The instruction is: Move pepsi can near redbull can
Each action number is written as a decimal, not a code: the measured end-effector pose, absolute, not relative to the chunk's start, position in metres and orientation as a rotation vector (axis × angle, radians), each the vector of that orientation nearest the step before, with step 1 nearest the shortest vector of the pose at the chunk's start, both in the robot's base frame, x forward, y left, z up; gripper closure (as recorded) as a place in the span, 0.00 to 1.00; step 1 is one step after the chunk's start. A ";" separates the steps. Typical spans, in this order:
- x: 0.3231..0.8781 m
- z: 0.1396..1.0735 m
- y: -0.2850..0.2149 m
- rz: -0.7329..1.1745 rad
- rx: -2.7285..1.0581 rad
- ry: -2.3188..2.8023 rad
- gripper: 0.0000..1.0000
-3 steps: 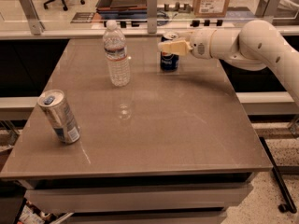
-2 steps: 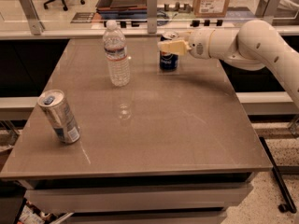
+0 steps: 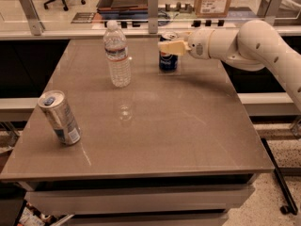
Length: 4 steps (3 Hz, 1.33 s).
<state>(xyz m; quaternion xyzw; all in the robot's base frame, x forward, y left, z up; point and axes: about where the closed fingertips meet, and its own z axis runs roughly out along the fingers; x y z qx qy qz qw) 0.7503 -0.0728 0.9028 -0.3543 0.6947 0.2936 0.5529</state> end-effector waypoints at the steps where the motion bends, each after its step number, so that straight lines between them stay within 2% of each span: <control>1: 0.737 0.915 -0.067 0.721 -0.859 1.648 1.00; 2: 0.709 0.932 -0.059 0.739 -0.861 1.644 1.00; 4: 0.638 0.935 -0.013 0.787 -0.952 1.613 1.00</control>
Offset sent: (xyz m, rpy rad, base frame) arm -0.0833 0.0233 0.0413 0.0143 0.0440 0.0531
